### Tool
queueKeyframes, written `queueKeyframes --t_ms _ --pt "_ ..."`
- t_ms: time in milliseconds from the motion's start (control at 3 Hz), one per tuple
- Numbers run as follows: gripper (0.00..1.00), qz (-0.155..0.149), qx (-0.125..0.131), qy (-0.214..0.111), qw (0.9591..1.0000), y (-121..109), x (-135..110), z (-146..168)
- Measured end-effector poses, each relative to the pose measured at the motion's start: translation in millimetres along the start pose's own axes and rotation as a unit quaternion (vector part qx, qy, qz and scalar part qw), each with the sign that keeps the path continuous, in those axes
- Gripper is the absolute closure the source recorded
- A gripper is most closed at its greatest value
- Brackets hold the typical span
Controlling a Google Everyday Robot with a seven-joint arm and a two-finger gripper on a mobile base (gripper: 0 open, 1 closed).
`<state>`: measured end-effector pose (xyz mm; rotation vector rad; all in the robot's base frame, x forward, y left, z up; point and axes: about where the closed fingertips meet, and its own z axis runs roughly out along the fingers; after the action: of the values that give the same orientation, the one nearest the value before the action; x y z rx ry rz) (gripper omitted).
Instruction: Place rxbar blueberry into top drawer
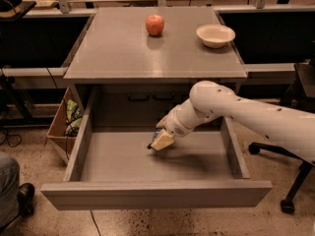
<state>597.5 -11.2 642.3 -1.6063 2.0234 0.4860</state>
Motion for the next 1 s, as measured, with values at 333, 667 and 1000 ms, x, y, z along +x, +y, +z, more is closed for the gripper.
queueKeyframes --t_ms 333,667,1000 --pt "0.27 0.012 -0.006 -0.010 0.9999 -1.1 2.8 5.2" --pt "0.00 0.021 -0.023 -0.040 0.9987 -0.4 -10.4 8.3" --pt "0.00 0.031 -0.033 -0.079 0.9959 3.9 -30.0 -5.4"
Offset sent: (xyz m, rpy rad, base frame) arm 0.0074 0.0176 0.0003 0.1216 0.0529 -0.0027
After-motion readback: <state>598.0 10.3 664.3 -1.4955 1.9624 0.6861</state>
